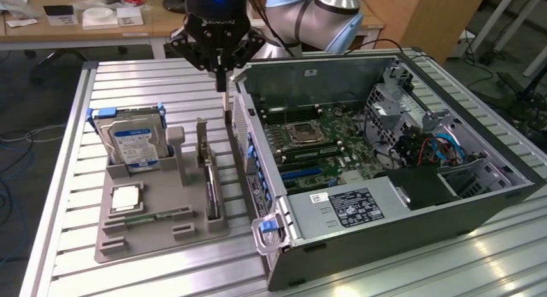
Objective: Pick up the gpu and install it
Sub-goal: 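Reach for the gpu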
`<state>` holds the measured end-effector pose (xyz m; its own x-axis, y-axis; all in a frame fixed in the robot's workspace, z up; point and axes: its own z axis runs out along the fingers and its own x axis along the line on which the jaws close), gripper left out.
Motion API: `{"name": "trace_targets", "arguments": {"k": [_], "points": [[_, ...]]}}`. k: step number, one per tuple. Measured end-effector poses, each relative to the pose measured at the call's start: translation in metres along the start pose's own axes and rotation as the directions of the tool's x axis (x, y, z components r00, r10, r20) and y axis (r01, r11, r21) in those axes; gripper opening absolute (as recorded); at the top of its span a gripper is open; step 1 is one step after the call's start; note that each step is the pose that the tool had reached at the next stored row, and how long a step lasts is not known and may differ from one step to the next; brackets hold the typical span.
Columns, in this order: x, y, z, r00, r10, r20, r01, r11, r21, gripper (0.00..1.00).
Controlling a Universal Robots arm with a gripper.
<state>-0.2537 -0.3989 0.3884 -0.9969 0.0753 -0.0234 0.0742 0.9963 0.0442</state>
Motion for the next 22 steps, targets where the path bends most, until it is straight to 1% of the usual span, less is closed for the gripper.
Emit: {"name": "trace_targets", "arguments": {"k": [5,9,19,22], "points": [[0.013,-0.0011,0.001,1.0,0.0,0.0001,0.0,1.0,0.0007,0.11],[0.019,-0.0015,0.0014,1.0,0.0,0.0001,0.0,1.0,0.0007,0.11],[0.021,-0.0018,0.0014,1.0,0.0,0.0,0.0,1.0,0.0007,0.11],[0.022,-0.0049,0.0013,1.0,0.0,0.0,0.0,1.0,0.0007,0.11]]}}
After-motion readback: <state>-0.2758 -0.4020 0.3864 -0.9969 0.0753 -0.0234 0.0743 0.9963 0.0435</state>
